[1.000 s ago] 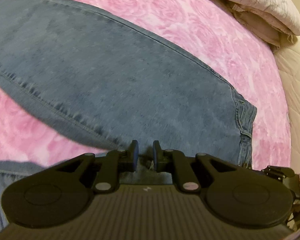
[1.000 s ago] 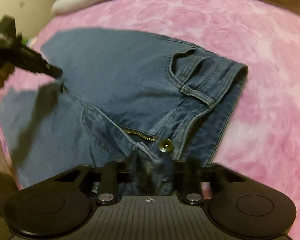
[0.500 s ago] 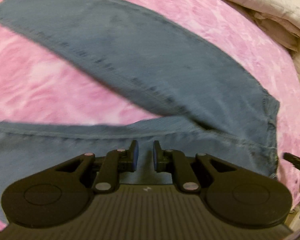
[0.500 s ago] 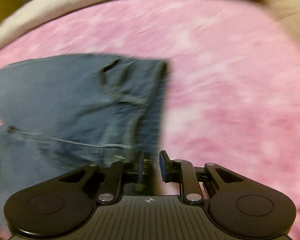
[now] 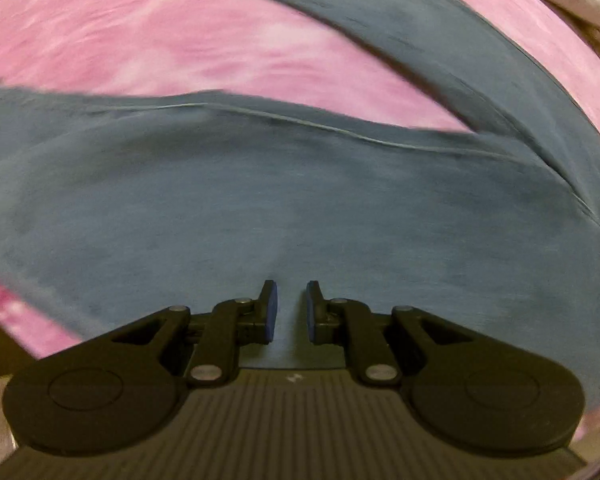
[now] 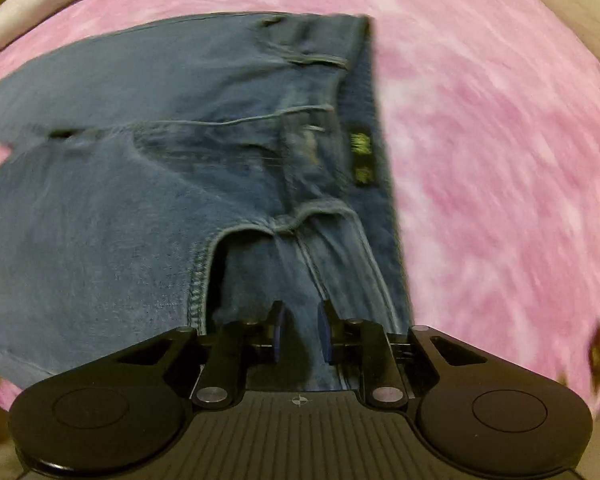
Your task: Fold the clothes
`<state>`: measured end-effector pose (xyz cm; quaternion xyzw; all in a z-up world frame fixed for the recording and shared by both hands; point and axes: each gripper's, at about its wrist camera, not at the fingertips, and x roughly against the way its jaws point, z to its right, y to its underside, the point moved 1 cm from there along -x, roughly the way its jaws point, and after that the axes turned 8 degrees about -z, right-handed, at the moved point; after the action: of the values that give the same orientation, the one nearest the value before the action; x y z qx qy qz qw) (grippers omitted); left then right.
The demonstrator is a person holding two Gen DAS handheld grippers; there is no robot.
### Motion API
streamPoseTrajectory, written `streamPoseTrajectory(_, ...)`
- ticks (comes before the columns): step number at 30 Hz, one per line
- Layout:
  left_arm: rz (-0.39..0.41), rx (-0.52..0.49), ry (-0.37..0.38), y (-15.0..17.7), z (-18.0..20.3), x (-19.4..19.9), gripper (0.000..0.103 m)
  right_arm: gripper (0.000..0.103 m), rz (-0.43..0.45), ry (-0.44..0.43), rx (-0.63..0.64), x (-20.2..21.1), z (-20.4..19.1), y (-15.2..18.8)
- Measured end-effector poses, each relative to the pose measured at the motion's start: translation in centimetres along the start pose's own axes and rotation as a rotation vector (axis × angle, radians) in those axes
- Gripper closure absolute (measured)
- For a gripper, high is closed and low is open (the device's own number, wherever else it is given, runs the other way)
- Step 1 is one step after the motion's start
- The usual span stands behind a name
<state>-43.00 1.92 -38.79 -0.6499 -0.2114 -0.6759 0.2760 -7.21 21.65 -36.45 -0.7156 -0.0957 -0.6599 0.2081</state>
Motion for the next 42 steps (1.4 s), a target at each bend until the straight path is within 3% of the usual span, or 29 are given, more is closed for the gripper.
streamPoseTrajectory(3,0.033,0.043,-0.033,-0.2,-4.1,1.1,0.093,0.083,0.054,0.037,-0.033,2.5,-1.3,0.0)
streamPoseTrajectory(6,0.058,0.032,-0.039,-0.9,-7.7,1.2,0.093,0.083,0.083,-0.012,-0.013,3.5,-4.7,0.6)
streamPoseTrajectory(12,0.107,0.085,0.003,-2.2,-13.9,1.6,0.093,0.083,0.049,-0.02,-0.069,2.9,-11.9,2.4)
streamPoseTrajectory(18,0.156,0.081,-0.002,-5.6,-18.1,2.5,0.087,0.083,0.047,-0.101,-0.064,2.4,-19.1,0.1)
streamPoseTrajectory(22,0.167,0.073,-0.006,-9.2,-22.0,2.2,0.079,0.079,0.035,-0.207,0.069,1.0,-24.7,-3.9)
streamPoseTrajectory(24,0.168,0.035,-0.023,-10.7,-23.1,1.9,0.075,0.064,0.028,-0.261,0.181,0.1,-28.0,-6.2)
streamPoseTrajectory(28,0.191,0.01,-0.069,-13.0,-25.2,0.9,0.069,0.056,0.038,-0.343,0.44,-1.7,-33.7,-9.6)
streamPoseTrajectory(34,0.195,0.052,-0.028,-14.2,-27.6,-0.8,0.062,0.054,0.031,-0.385,0.733,-4.9,-40.8,-10.5)
streamPoseTrajectory(37,0.208,0.019,-0.002,-14.1,-27.5,-1.2,0.057,0.054,0.012,-0.395,0.809,-6.3,-42.6,-10.2)
streamPoseTrajectory(38,0.214,-0.009,-0.006,-14.0,-27.4,-1.3,0.061,0.054,0.002,-0.391,0.829,-6.9,-43.1,-10.2)
streamPoseTrajectory(39,0.22,-0.041,-0.005,-13.9,-27.3,-1.3,0.067,0.055,-0.008,-0.392,0.849,-7.3,-43.4,-10.1)
streamPoseTrajectory(40,0.225,-0.068,0.018,-13.7,-27.3,-1.2,0.085,0.062,-0.019,-0.4,0.868,-7.7,-43.7,-10.1)
streamPoseTrajectory(41,0.246,-0.083,0.025,-13.5,-27.2,-0.9,0.089,0.094,-0.025,-0.402,0.885,-7.8,-43.9,-10.0)
streamPoseTrajectory(42,0.272,-0.094,0.023,-13.3,-27.1,-0.5,0.089,0.099,-0.03,-0.4,0.899,-7.9,-44.1,-9.9)
